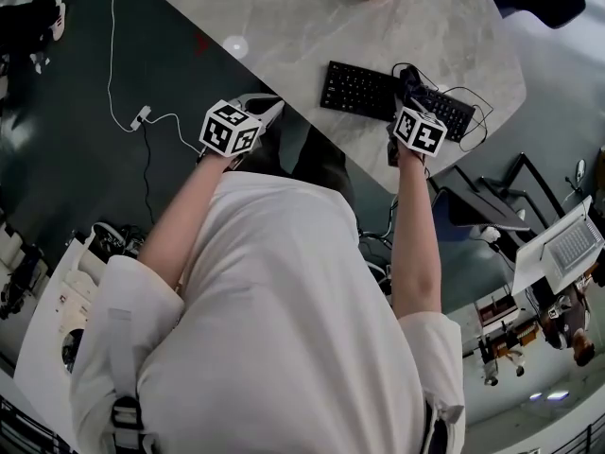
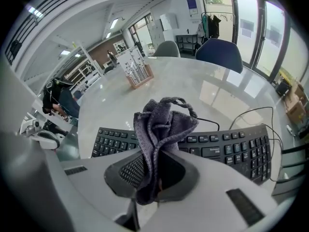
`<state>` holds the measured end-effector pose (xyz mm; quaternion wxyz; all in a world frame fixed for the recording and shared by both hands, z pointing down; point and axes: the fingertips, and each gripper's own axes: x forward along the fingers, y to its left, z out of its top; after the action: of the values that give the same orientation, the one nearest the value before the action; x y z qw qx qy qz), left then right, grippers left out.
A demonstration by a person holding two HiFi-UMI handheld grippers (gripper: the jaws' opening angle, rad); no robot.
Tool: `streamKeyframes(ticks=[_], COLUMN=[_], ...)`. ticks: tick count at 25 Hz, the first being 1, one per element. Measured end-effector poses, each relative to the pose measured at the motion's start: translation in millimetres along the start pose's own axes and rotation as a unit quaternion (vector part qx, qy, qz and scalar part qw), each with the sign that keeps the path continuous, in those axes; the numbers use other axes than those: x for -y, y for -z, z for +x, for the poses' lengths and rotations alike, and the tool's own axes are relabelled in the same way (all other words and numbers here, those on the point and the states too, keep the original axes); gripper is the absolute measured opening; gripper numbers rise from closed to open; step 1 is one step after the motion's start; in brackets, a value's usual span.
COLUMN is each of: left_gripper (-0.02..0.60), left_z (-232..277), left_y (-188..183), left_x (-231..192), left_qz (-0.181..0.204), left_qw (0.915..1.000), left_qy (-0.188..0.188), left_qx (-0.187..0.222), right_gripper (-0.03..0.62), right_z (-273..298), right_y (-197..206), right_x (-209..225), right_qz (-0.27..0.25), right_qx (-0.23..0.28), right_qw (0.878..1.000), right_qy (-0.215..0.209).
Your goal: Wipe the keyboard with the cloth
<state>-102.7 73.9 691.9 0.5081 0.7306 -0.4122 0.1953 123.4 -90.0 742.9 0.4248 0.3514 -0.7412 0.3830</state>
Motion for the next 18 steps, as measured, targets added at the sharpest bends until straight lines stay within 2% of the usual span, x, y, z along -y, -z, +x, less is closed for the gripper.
streamKeyframes(ticks=[9,18], left_gripper=[0.006,0.006], left_z=[-16,-29], left_y=[7,4], left_x=[-16,-34], left_qz=[-0.006,-0.006], left_qw=[1.0,0.9999], left_qy=[0.0,0.005], left_qx=[0.004,0.007], right_gripper=[0.06,0.06], right_z=[5,15], right_y=[-4,-10], right_x=[-18,-50], right_qz=[0.018,0.029], right_qx=[0.012,0.021], right_qw=[1.0,0.999], right_qy=[0.023,0.004])
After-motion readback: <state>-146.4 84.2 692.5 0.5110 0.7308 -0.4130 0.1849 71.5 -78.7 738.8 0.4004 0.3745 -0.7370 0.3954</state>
